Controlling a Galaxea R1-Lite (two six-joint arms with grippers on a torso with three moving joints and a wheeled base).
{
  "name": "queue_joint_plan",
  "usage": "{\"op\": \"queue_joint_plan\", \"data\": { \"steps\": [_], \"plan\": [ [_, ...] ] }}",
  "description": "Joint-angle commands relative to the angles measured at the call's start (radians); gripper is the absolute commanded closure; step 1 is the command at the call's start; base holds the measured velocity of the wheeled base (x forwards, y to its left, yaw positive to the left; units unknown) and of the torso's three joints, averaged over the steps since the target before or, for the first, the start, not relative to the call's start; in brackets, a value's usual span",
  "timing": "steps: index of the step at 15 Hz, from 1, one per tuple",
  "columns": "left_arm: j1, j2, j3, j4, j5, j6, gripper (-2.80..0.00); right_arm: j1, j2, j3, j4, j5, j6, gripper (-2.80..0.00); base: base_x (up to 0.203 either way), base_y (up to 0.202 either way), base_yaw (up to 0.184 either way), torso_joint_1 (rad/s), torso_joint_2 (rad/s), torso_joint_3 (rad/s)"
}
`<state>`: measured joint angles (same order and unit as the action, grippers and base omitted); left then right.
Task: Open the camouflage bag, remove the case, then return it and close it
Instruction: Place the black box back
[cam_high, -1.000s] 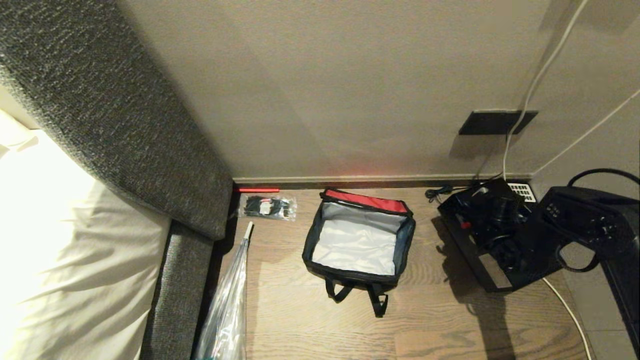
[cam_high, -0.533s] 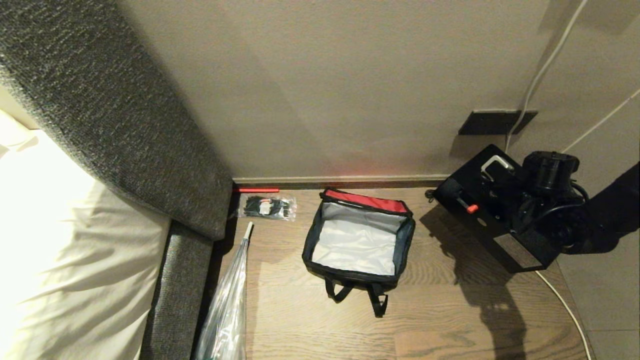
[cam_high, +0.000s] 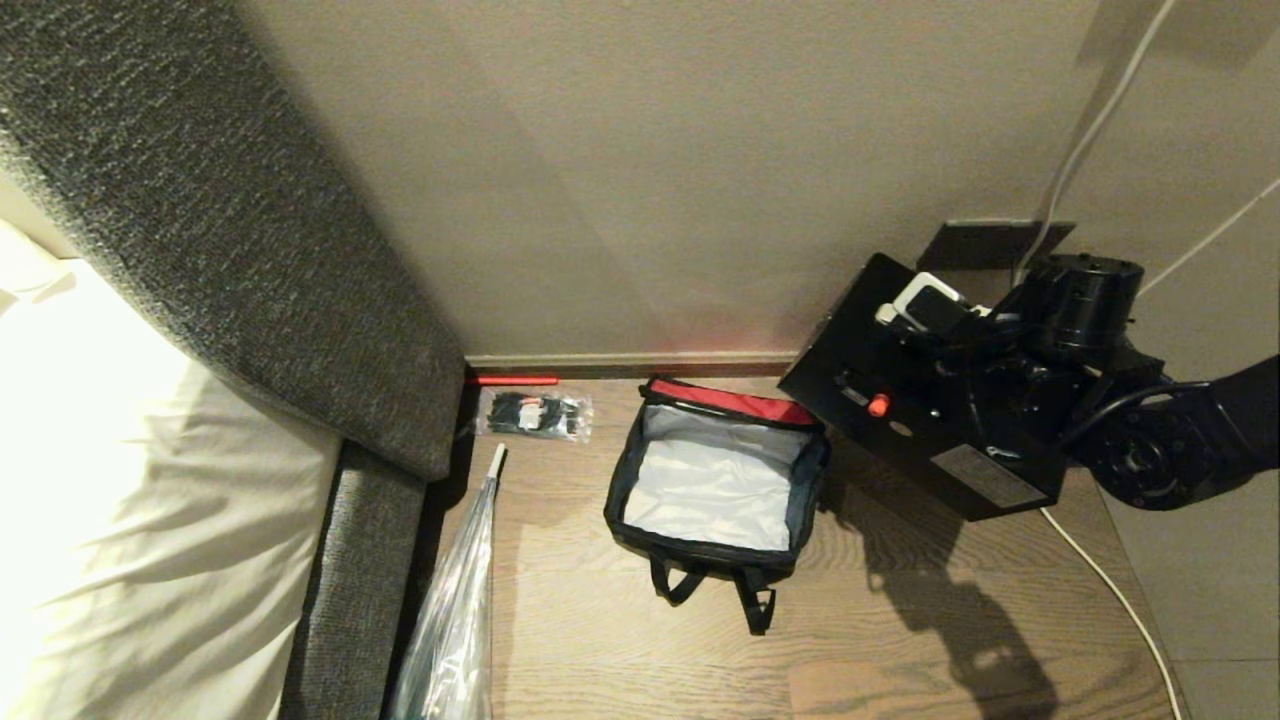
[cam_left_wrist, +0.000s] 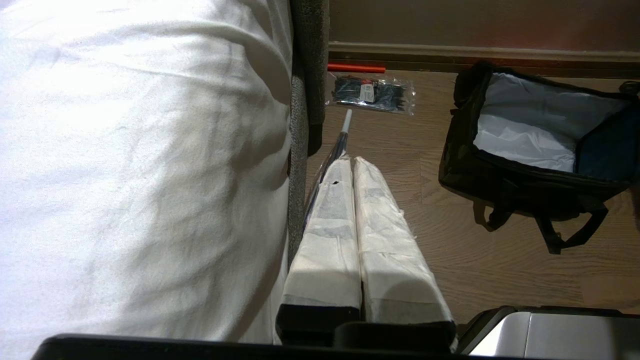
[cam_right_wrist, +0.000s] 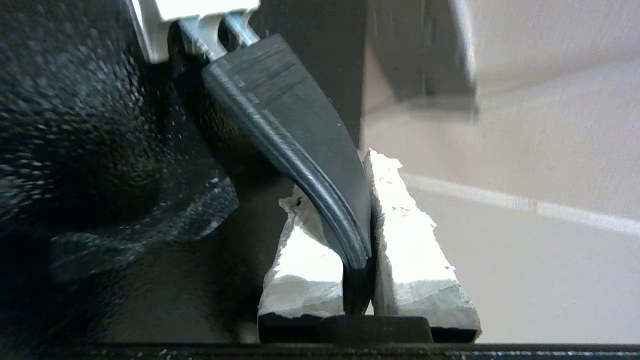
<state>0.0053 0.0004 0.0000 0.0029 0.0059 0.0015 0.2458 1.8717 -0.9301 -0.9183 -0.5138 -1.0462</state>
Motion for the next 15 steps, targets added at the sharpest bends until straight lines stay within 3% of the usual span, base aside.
{"op": "queue_joint_plan", "data": {
  "steps": [1, 5, 8, 12, 15],
  "plan": [
    [0.001, -0.002, 0.003, 0.000, 0.000, 0.000, 0.00, 0.091, 0.001, -0.013, -0.009, -0.002, 0.003, 0.00, 0.000, 0.000, 0.000, 0.000, 0.00, 0.000],
    [0.001, -0.002, 0.003, 0.000, 0.000, 0.000, 0.00, 0.198, 0.044, -0.042, 0.012, -0.002, 0.074, 0.00, 0.000, 0.000, 0.000, 0.000, 0.00, 0.000],
    [0.001, -0.002, 0.002, 0.000, 0.000, 0.000, 0.00, 0.232, 0.123, -0.110, 0.013, 0.009, 0.145, 0.00, 0.000, 0.000, 0.000, 0.000, 0.00, 0.000],
    [0.001, -0.002, 0.002, 0.000, 0.000, 0.000, 0.00, 0.241, 0.219, -0.182, 0.015, 0.147, 0.196, 0.00, 0.000, 0.000, 0.000, 0.000, 0.00, 0.000],
    [0.001, -0.002, 0.003, 0.000, 0.000, 0.000, 0.00, 0.246, 0.266, -0.243, 0.058, 0.231, 0.293, 0.00, 0.000, 0.000, 0.000, 0.000, 0.00, 0.000]
  ]
}}
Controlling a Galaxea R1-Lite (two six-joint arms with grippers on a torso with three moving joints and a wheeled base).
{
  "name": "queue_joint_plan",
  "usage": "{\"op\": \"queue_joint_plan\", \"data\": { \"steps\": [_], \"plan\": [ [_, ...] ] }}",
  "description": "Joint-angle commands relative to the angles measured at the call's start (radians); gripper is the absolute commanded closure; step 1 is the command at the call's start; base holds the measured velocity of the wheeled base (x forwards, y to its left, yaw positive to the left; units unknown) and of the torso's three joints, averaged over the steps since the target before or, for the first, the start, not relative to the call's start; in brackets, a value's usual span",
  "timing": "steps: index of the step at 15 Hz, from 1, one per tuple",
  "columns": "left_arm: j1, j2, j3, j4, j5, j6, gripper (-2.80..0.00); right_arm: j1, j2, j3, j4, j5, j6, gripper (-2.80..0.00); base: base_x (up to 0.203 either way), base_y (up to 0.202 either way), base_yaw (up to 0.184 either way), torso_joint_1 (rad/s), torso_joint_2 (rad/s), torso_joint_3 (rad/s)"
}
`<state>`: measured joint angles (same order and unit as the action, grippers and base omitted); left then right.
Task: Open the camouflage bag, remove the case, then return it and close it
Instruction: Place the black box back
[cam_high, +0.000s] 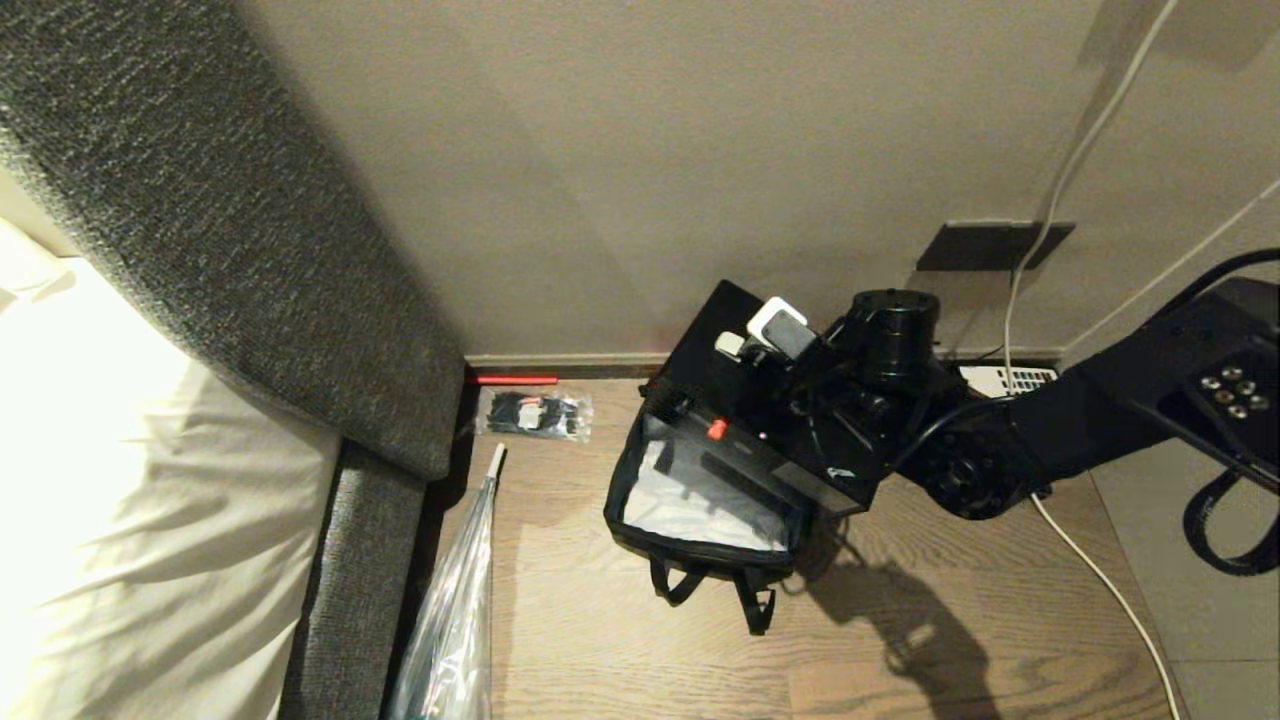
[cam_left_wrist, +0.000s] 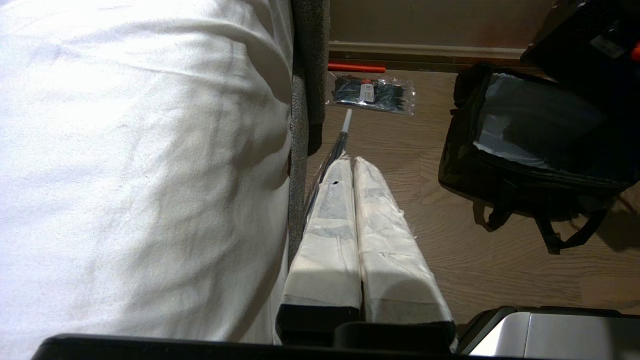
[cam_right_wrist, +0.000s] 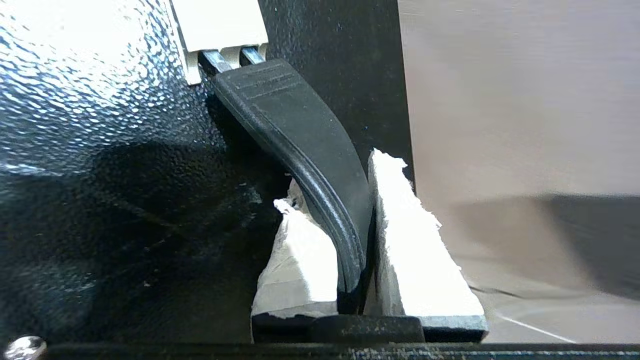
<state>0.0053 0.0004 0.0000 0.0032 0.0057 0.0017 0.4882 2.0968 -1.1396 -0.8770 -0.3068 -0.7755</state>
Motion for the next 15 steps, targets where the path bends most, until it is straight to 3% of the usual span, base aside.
{"op": "queue_joint_plan", "data": {
  "steps": [1, 7, 13, 15],
  "plan": [
    [0.001, -0.002, 0.003, 0.000, 0.000, 0.000, 0.00, 0.004, 0.056, -0.064, 0.056, 0.068, 0.046, 0.00, 0.000, 0.000, 0.000, 0.000, 0.00, 0.000],
    [0.001, -0.002, 0.003, 0.000, 0.000, 0.000, 0.00, 0.020, 0.127, -0.168, 0.090, 0.243, 0.153, 0.00, 0.000, 0.000, 0.000, 0.000, 0.00, 0.000],
    [0.001, -0.002, 0.003, 0.000, 0.000, 0.000, 0.00, -0.006, 0.148, -0.115, 0.101, 0.466, 0.202, 0.00, 0.000, 0.000, 0.000, 0.000, 0.00, 0.000],
    [0.001, -0.002, 0.003, 0.000, 0.000, 0.000, 0.00, -0.023, 0.137, -0.074, 0.102, 0.508, 0.203, 0.00, 0.000, 0.000, 0.000, 0.000, 0.00, 0.000]
  ]
}}
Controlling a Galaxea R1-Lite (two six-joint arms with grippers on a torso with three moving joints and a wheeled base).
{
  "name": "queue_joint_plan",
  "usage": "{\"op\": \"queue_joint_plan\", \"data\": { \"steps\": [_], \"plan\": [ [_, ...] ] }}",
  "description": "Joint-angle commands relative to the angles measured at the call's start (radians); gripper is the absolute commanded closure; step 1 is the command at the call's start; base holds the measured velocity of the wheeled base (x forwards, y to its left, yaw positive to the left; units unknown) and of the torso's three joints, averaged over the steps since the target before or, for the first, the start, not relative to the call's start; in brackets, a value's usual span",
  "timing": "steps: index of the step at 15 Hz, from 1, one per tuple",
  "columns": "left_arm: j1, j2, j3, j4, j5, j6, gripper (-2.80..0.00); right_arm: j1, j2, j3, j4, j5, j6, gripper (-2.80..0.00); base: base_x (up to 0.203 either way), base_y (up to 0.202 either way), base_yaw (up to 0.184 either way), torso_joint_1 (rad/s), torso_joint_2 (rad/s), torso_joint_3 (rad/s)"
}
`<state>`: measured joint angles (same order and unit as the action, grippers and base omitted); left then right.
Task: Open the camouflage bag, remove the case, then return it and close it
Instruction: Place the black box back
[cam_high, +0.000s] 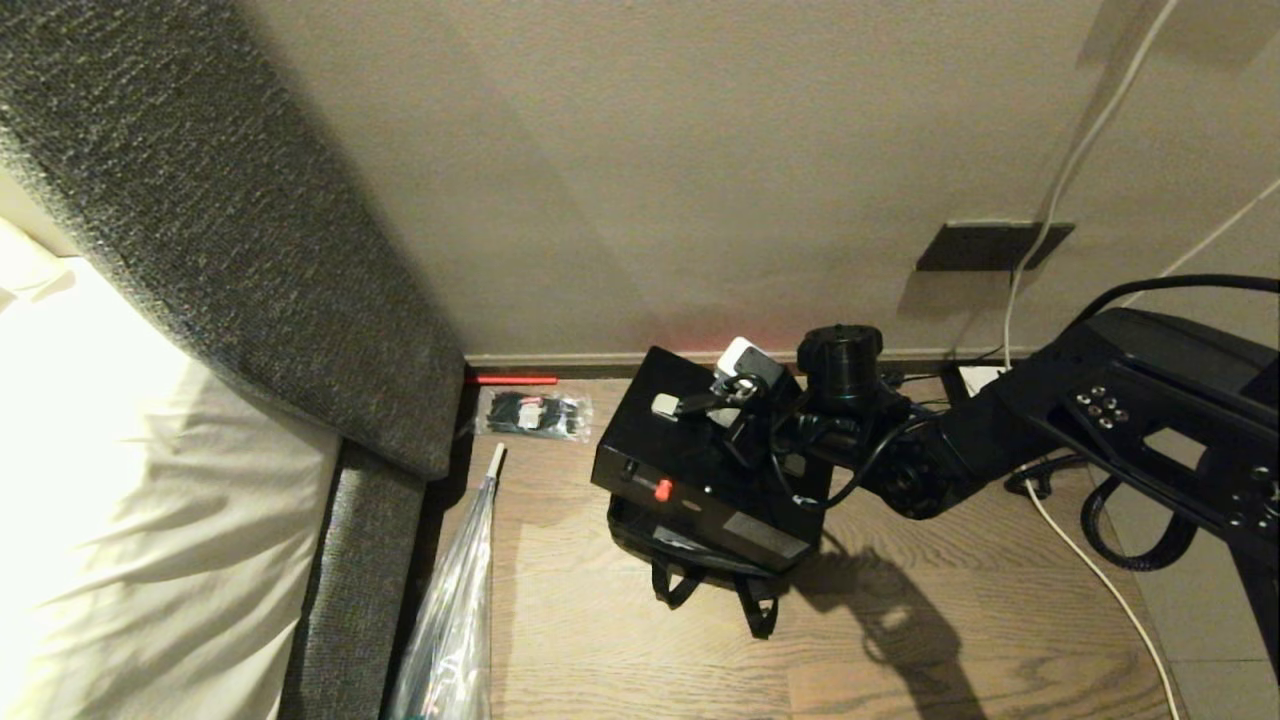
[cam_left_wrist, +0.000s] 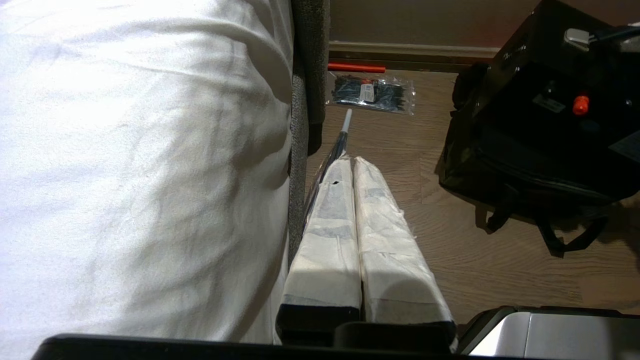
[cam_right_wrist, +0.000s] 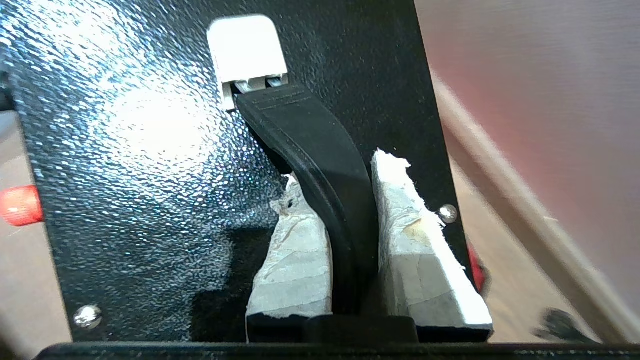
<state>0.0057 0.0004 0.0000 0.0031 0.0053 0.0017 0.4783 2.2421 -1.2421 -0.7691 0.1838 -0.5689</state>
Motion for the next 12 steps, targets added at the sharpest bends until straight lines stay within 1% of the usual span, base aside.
{"op": "queue_joint_plan", "data": {
  "steps": [1, 2, 4, 5, 8, 12],
  "plan": [
    [-0.001, -0.002, 0.003, 0.000, 0.001, 0.000, 0.00, -0.022, -0.016, 0.041, -0.005, 0.047, -0.006, 0.00, 0.000, 0.000, 0.000, 0.000, 0.00, 0.000],
    [0.000, -0.002, 0.003, 0.000, 0.001, 0.000, 0.00, -0.032, -0.024, 0.047, -0.002, 0.087, -0.007, 0.00, 0.000, 0.000, 0.000, 0.000, 0.00, 0.000],
    [0.000, -0.002, 0.002, 0.000, 0.001, 0.000, 0.00, -0.047, -0.051, 0.054, 0.044, 0.150, -0.018, 0.00, 0.000, 0.000, 0.000, 0.000, 0.00, 0.000],
    [0.000, -0.002, 0.003, 0.000, 0.001, 0.000, 0.00, -0.055, -0.069, 0.065, 0.071, 0.162, -0.021, 0.00, 0.000, 0.000, 0.000, 0.000, 0.00, 0.000],
    [0.000, -0.002, 0.003, 0.000, 0.001, 0.000, 0.00, -0.080, -0.087, 0.083, 0.079, 0.171, -0.023, 0.00, 0.000, 0.000, 0.000, 0.000, 0.00, 0.000],
    [0.000, -0.002, 0.003, 0.000, 0.001, 0.000, 0.00, -0.122, -0.102, 0.095, 0.081, 0.255, -0.035, 0.00, 0.000, 0.000, 0.000, 0.000, 0.00, 0.000]
  ]
}}
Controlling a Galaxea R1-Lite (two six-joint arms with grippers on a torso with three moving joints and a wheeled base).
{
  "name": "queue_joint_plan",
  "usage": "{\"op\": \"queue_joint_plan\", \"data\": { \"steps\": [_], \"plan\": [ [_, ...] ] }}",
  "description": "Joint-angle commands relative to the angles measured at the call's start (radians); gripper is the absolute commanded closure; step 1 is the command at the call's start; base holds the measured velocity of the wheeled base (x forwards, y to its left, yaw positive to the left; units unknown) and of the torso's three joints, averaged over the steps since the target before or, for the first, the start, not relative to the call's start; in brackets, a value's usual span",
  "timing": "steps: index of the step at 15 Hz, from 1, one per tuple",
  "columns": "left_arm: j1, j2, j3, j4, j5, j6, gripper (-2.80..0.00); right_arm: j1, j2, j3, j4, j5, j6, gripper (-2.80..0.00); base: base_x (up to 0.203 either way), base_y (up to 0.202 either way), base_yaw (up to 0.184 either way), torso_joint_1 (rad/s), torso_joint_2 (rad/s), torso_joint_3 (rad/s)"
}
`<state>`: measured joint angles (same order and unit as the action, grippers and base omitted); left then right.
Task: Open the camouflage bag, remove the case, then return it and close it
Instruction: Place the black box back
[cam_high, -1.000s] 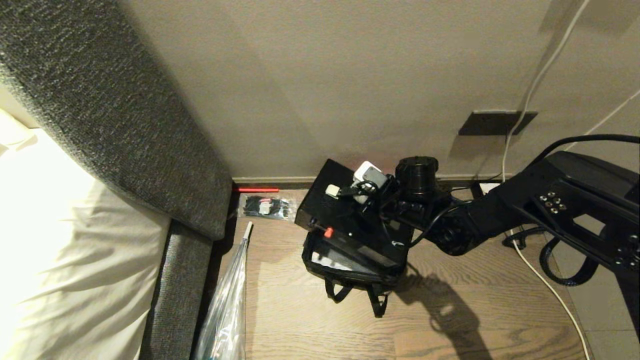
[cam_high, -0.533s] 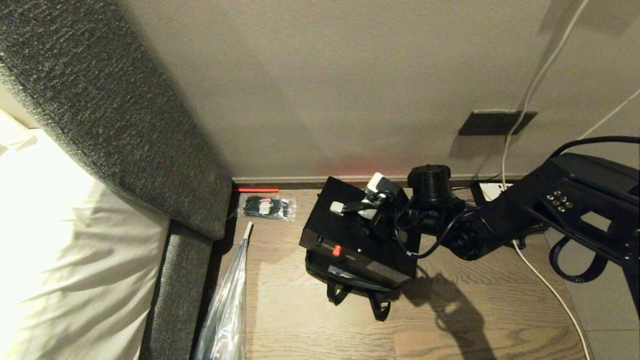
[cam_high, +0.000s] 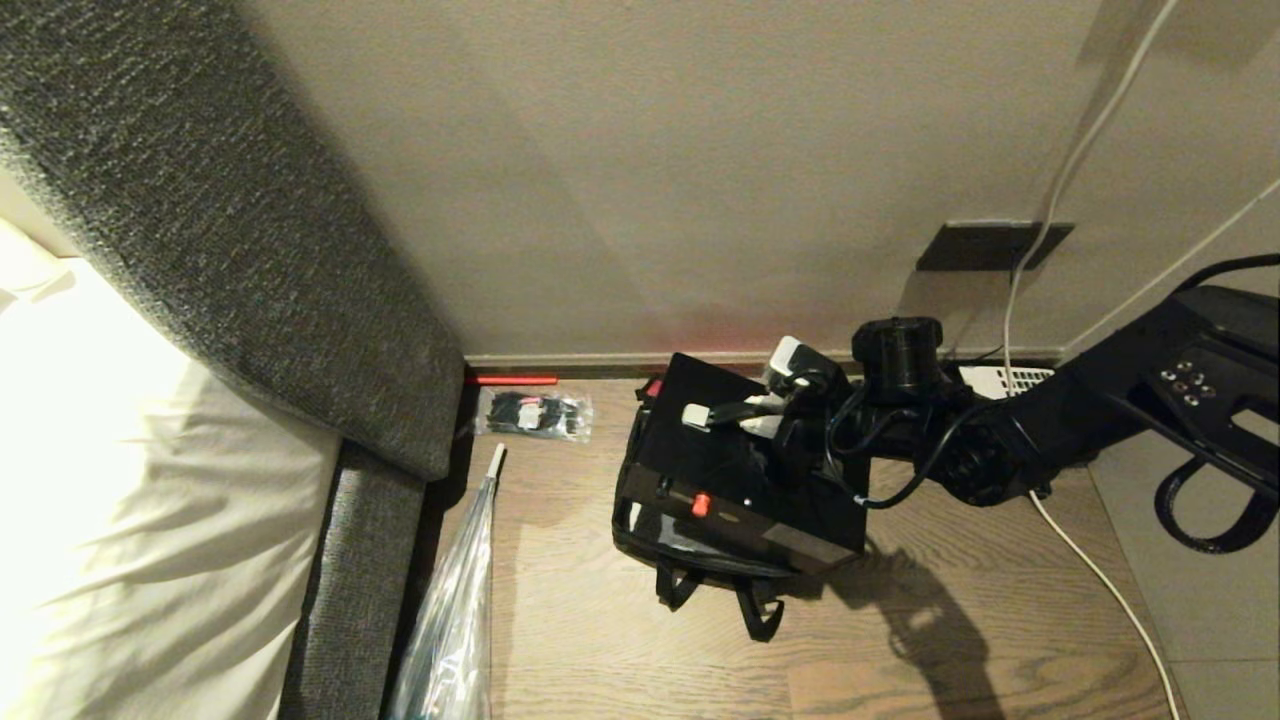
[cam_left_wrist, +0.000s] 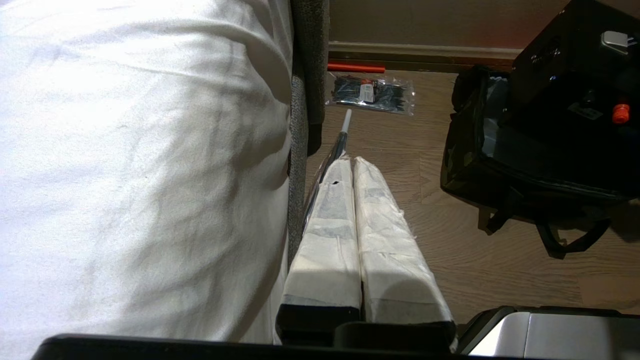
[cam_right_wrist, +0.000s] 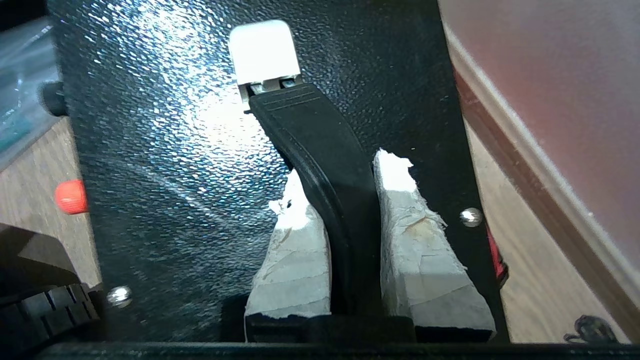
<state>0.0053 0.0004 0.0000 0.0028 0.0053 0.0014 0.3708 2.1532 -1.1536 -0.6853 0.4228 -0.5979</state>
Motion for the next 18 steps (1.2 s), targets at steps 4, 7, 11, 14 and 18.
{"op": "queue_joint_plan", "data": {
  "steps": [4, 7, 11, 14, 18],
  "plan": [
    [0.001, -0.002, 0.003, 0.000, 0.001, 0.000, 0.00, -0.023, 0.028, 0.034, -0.006, 0.027, -0.027, 0.00, 0.000, 0.000, 0.000, 0.000, 0.00, 0.000],
    [0.001, -0.002, 0.003, 0.000, 0.001, 0.000, 0.00, -0.021, 0.067, 0.024, -0.017, 0.027, -0.031, 0.00, 0.000, 0.000, 0.000, 0.000, 0.00, 0.000],
    [0.001, -0.002, 0.003, 0.000, 0.001, 0.000, 0.00, -0.023, 0.102, 0.007, -0.022, 0.024, -0.036, 0.00, 0.000, 0.000, 0.000, 0.000, 0.00, 0.000],
    [0.001, -0.002, 0.003, 0.000, 0.001, 0.000, 0.00, -0.020, 0.149, -0.009, -0.038, 0.024, -0.043, 0.00, 0.000, 0.000, 0.000, 0.000, 0.00, 0.000],
    [0.001, -0.002, 0.002, 0.000, 0.001, 0.000, 0.00, -0.013, 0.203, -0.081, -0.051, 0.021, -0.035, 0.00, 0.000, 0.000, 0.000, 0.000, 0.00, 0.000]
  ]
}}
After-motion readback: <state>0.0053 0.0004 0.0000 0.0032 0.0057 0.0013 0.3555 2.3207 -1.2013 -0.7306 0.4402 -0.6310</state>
